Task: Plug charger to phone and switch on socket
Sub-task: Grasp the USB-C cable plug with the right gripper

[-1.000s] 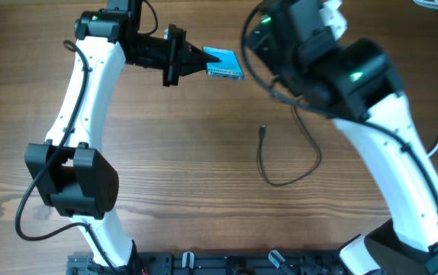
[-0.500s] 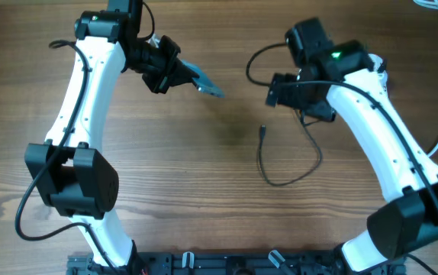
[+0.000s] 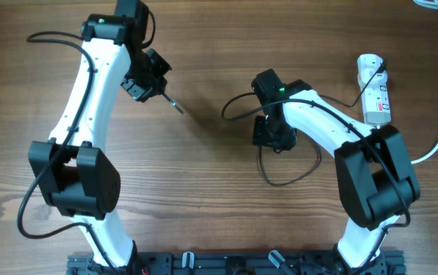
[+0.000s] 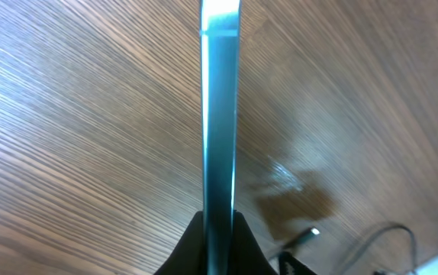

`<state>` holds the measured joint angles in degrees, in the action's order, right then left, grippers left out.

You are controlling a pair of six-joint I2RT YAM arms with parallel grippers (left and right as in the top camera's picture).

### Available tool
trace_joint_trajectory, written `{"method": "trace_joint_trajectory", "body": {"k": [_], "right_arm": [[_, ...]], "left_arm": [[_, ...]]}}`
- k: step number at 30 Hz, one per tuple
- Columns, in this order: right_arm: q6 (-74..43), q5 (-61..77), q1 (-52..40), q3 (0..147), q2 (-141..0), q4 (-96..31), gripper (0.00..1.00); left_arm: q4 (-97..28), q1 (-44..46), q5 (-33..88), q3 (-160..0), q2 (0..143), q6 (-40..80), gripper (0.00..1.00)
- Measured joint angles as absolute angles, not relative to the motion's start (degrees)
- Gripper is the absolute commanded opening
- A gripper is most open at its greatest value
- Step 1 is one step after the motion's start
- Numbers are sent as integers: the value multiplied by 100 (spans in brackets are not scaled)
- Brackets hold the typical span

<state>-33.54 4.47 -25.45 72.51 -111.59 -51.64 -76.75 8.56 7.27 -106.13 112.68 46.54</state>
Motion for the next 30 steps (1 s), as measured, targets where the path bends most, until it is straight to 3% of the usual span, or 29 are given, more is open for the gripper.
{"method": "trace_joint_trajectory", "body": {"k": [2,5,24,30], "right_arm": [[-3330,447,-2545,7249,-11166,-4982,48],[-3319,447,-2545,7249,-11166,-4842,38],[-3575,-51,-2773,7225,-11183,-4554,31],[-3594,-150,-2805,7319,-11415,-4615,24]], "left_arm": [[-7669,873,517,-10556,11268,4654,4],[-7609,873,285,-10390,11268,4654,4],[-7432,873,196,-10307,11268,4654,4],[-7432,873,196,-10307,11268,4654,4]]}}
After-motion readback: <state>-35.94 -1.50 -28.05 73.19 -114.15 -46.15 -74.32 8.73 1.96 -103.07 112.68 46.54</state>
